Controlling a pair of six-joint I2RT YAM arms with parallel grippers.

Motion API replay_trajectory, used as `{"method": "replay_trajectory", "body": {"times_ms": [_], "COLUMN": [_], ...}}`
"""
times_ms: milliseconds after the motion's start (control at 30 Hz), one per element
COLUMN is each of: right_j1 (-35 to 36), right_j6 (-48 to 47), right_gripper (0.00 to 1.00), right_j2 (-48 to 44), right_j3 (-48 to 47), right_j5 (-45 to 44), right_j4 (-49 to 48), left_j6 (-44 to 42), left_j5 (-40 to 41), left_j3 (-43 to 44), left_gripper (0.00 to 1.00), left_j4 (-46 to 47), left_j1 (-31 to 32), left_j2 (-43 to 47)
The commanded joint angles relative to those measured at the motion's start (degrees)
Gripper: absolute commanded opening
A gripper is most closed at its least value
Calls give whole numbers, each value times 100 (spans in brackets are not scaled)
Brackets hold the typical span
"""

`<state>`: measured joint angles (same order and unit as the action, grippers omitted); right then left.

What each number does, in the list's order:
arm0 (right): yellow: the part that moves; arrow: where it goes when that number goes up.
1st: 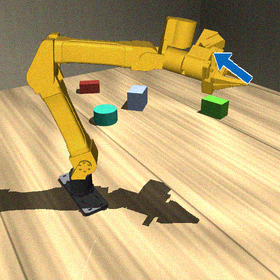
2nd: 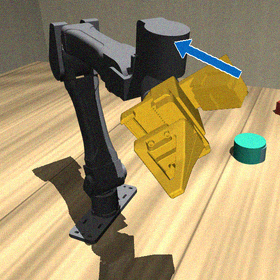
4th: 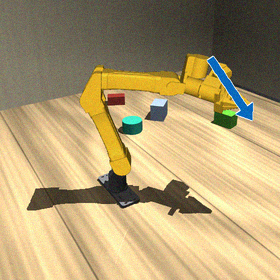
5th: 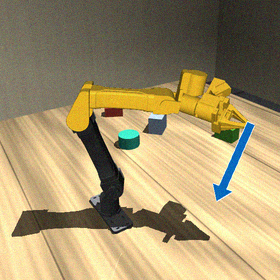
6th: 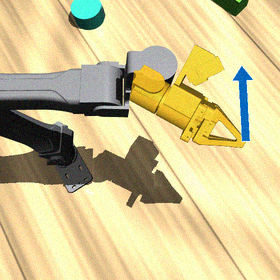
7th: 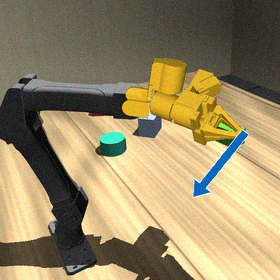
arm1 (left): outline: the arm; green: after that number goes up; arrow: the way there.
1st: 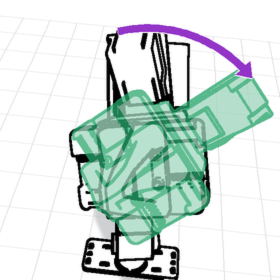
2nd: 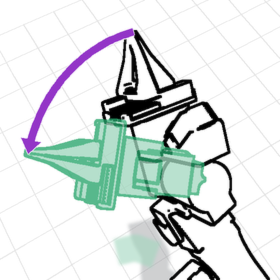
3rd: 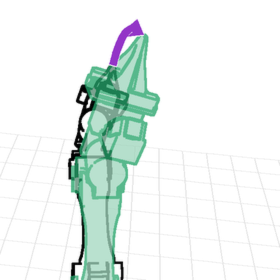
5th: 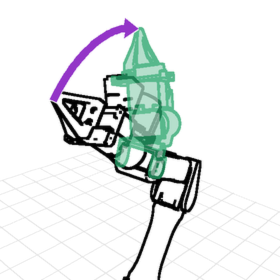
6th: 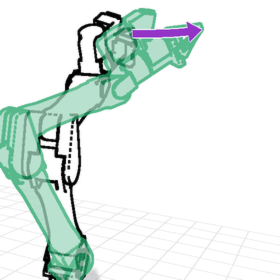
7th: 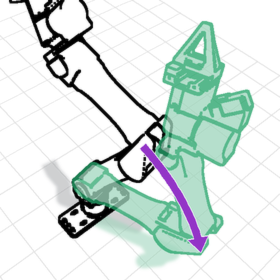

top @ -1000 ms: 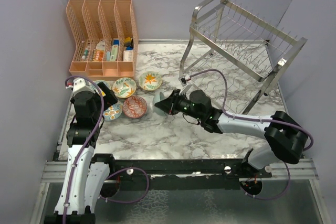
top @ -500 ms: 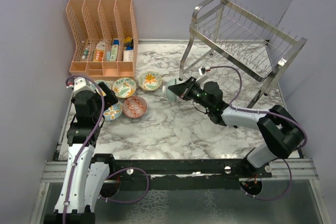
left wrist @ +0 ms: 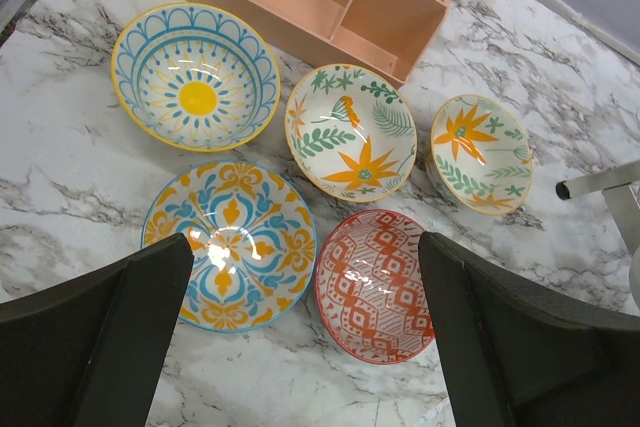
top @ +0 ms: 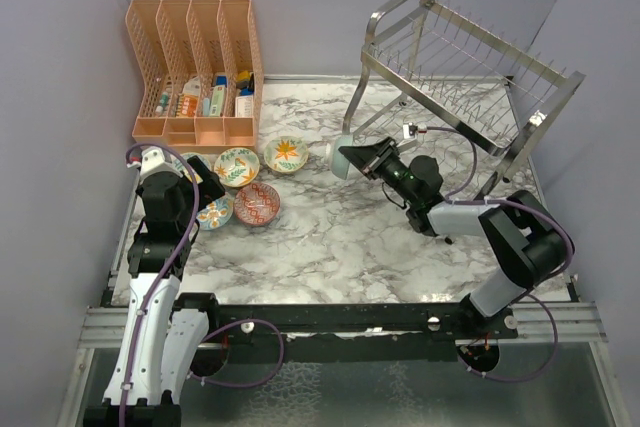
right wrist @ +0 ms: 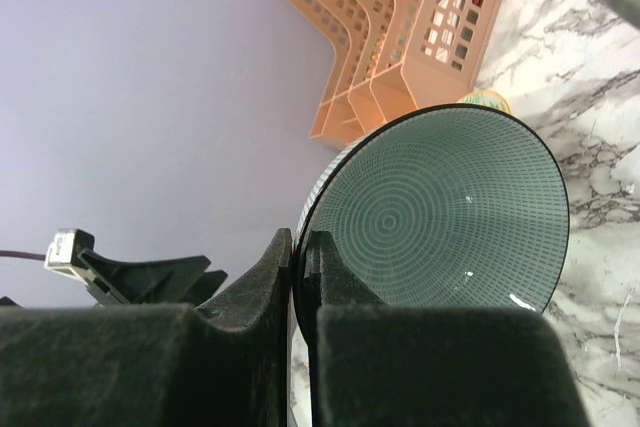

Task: Load the bowls into the dish rack

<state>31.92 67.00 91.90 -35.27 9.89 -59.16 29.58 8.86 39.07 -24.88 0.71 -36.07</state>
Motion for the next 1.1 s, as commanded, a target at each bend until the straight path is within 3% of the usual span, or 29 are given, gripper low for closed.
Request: {"method": "replay_trajectory", "body": {"times_ms": [0, 333, 500, 700, 1067], "right_j1": [-173, -412, -573, -888, -1142], "right_j6": [304, 216, 133, 332, 168], "right_gripper": [1, 1, 1, 1, 1], "right_j2": [154, -36, 292, 877, 1699], "right_j3": [-10, 410, 384, 148, -839], "right_j5": [-102, -943, -1126, -1247, -1536], "right_j4": [-1263, -1649, -2157, -2852, -2993], "left_j6": [-57, -67, -65, -74, -81], "left_j5": [-59, -77, -86, -92, -174], "left_j3": [44, 32, 31, 31, 22], "left_gripper": [99, 99, 99, 99, 99], "left_j4": [162, 189, 178, 158, 167], "left_j1": [-36, -36, -36, -36, -36], "left_j2": [1, -62, -91, -108, -156]}}
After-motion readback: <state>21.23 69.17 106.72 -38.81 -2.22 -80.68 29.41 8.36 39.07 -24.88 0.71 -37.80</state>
